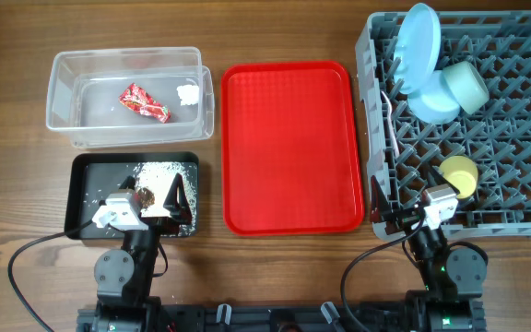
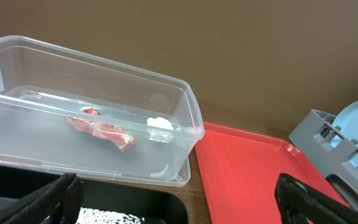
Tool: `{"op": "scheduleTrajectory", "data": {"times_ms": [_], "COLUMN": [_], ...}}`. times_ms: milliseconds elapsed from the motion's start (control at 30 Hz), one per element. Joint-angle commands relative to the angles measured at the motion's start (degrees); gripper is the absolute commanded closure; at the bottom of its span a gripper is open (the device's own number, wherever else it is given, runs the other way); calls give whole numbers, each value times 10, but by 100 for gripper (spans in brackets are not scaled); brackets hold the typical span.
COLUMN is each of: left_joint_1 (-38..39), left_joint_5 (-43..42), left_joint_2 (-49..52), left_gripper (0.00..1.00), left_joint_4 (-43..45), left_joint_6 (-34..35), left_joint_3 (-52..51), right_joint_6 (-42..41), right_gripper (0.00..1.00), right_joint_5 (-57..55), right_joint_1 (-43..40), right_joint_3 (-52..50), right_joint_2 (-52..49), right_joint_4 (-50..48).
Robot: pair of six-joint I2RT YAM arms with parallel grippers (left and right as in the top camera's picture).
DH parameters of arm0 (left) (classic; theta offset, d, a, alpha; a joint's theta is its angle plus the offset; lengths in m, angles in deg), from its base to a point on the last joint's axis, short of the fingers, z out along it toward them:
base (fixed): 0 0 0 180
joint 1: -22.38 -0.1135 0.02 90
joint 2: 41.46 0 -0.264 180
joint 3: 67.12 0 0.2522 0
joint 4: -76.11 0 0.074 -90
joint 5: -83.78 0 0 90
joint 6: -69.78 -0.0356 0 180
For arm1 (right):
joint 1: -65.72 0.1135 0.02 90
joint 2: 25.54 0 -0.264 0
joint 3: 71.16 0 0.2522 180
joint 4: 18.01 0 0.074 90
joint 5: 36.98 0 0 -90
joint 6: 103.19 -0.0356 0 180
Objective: Sort waste into correct bins and load items into the dishwasher rack
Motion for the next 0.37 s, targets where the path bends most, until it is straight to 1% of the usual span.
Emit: {"op": "scheduleTrajectory", "data": {"times_ms": [0,333], "left_joint_1": [-5,-5], "left_joint_5": [-5,-5], "left_joint_2": [-4,-4], "left_gripper": [0,0], "left_joint_4": [-3,-3], "left_joint_6": [-8,-8], "left_joint_3": [0,0], "right_joint_6": [10,10], "right_gripper": [0,0], "right_joint_5": [9,9], "right_joint_1": [-2,-2], "right_joint_3": [-3,-3], "right_joint_2": [8,8], "right_joint_4": [-3,-3]}}
